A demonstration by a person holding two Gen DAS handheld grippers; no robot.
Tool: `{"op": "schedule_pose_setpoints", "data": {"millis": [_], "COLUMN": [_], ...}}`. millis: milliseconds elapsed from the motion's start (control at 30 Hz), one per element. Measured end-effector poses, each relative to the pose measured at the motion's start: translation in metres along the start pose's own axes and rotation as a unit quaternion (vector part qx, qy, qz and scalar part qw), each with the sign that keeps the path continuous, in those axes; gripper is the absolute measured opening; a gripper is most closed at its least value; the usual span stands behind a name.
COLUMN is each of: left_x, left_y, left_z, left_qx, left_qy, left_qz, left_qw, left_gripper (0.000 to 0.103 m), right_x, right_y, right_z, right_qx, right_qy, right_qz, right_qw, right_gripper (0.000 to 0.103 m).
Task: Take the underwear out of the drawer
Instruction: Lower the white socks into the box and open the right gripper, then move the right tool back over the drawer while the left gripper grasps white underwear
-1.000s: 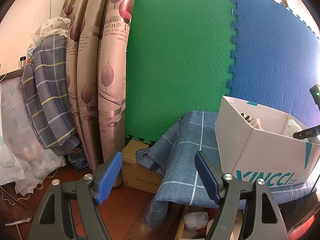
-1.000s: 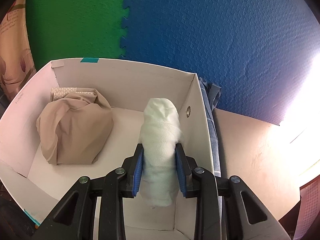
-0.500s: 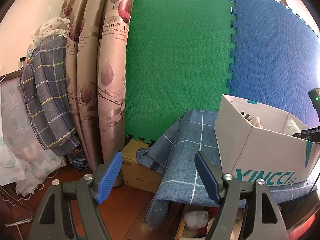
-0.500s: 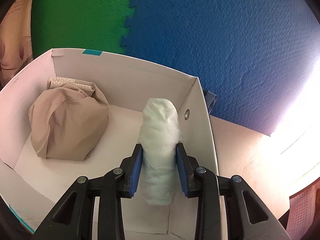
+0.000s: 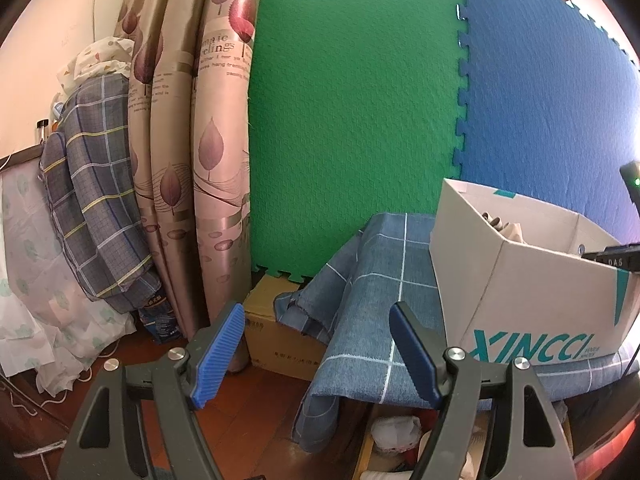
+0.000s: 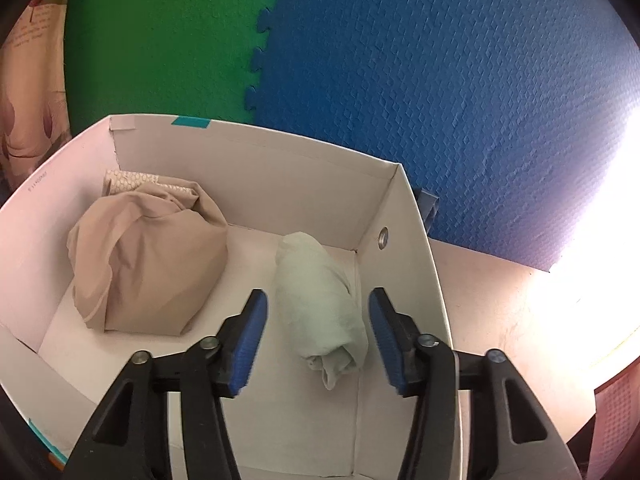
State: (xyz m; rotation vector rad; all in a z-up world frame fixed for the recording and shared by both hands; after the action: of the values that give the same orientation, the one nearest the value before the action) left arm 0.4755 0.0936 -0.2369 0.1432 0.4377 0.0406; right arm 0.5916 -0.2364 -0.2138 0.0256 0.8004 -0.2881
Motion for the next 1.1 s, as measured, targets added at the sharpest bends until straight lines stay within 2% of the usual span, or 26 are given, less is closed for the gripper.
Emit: {"op": "schedule_pose_setpoints", "data": {"millis": [133,200,300,433,533,767,833,867,967,1033,1100], "left_x": [0.003,0.005,0.007,0.011,0.015,0.036,0.04,0.042,0.048,0.053,0.057], "left_y": [-0.01,-0.018,-0.035,-0.064,-0.079,-0.104,-0.11,-0.112,-0.121,-0.131,-0.139], "left_z": [-0.003,-0.006,-0.013,-0.027,-0.036,-0.066,-0.073,-0.077,-0.093,-0.109,-0.12], "left_qx": [0.016,0.028,0.054,0.104,0.124,0.121,0.121,0.122,0.126,0.128,0.133], "left_qy": [0.01,0.02,0.034,0.059,0.078,0.161,0.176,0.184,0.226,0.269,0.301], "left_qz": [-0.016,-0.041,-0.074,-0.105,-0.117,-0.163,-0.164,-0.165,-0.181,-0.207,-0.215], "left_qw": [0.9997,0.9986,0.9952,0.9872,0.9823,0.9659,0.963,0.9613,0.949,0.9318,0.9194], "left_gripper": [0.077,0.077,0.077,0.077,0.077,0.077,0.077,0.077,0.077,0.077,0.077], "right_x": [-0.004,-0.006,-0.008,-0.011,-0.013,-0.029,-0.047,-0.057,-0.09,-0.104,-0.112], "right_y": [0.0,0.0,0.0,-0.001,-0.002,-0.005,-0.009,-0.012,-0.028,-0.039,-0.049], "right_z": [0.0,0.0,0.001,0.0,0.0,-0.009,-0.017,-0.021,-0.042,-0.058,-0.072], "right_qx": [0.009,0.013,0.019,0.03,0.033,0.035,0.028,0.026,0.025,0.022,0.017], "right_qy": [-0.016,-0.022,-0.032,-0.046,-0.054,-0.068,-0.099,-0.115,-0.154,-0.167,-0.174], "right_qz": [0.019,0.038,0.051,0.064,0.078,0.124,0.119,0.122,0.14,0.142,0.139], "right_qw": [1.0,0.999,0.998,0.996,0.995,0.989,0.988,0.985,0.978,0.975,0.975], "right_gripper": [0.065,0.07,0.072,0.072,0.073,0.08,0.096,0.1,0.102,0.102,0.102]}}
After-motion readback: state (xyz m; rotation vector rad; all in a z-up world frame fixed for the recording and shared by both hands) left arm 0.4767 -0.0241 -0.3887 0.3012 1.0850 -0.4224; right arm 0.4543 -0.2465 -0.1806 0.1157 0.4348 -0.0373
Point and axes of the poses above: each gripper's, at about its wrist camera, not at the fingertips, and x roughly the way its jaws point, y to its left, z to its top, the point moved 4 cm from there along x, roughly the way its jaws point, and after that the axes turned 11 degrees about x, right-handed, at the moved point
